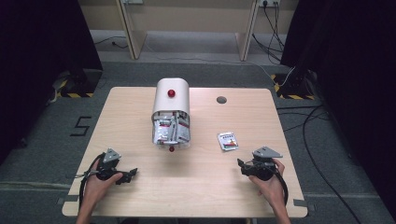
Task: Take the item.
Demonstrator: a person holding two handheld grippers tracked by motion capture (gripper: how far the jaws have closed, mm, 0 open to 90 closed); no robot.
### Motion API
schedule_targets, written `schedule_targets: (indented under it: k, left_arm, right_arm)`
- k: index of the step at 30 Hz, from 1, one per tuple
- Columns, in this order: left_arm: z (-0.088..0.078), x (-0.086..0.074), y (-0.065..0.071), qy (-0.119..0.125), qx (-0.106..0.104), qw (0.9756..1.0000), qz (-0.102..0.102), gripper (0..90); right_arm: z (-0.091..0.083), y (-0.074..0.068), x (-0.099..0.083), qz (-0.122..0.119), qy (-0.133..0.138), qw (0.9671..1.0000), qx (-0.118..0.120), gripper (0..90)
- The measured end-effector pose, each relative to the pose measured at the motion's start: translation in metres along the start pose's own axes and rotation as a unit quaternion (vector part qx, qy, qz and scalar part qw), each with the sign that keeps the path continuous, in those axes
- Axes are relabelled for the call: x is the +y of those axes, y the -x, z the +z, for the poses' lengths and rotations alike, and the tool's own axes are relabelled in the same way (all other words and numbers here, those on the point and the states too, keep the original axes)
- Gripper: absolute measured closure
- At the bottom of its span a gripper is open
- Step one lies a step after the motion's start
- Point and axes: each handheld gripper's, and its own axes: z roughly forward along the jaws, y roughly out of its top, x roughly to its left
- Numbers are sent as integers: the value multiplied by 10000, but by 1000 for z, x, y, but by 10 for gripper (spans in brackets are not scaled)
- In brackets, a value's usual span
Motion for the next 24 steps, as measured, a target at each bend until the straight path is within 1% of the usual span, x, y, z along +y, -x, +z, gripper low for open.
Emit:
schedule_targets:
  k: [3,6,7,9,16,24]
  left_arm:
    - [0,0,0,1,0,10000,0,0]
    - [0,0,0,-1,2,10000,2,0]
    - [0,0,0,1,0,10000,0,0]
    - [0,0,0,-2,2,10000,3,0]
    - [0,0,0,0,1,10000,0,0]
    - [0,0,0,1,1,10000,0,0]
  right_arm:
    - [-1,3,-5,57,-47,10000,8,278]
    - [0,5,-10,92,-156,9998,15,261]
    - [0,4,-11,60,-193,9998,-18,248]
    - [-1,4,-13,42,-194,9998,21,249]
    - [-1,3,-22,-1,-342,9994,19,239]
    - [-5,4,-32,25,-471,9989,-41,232]
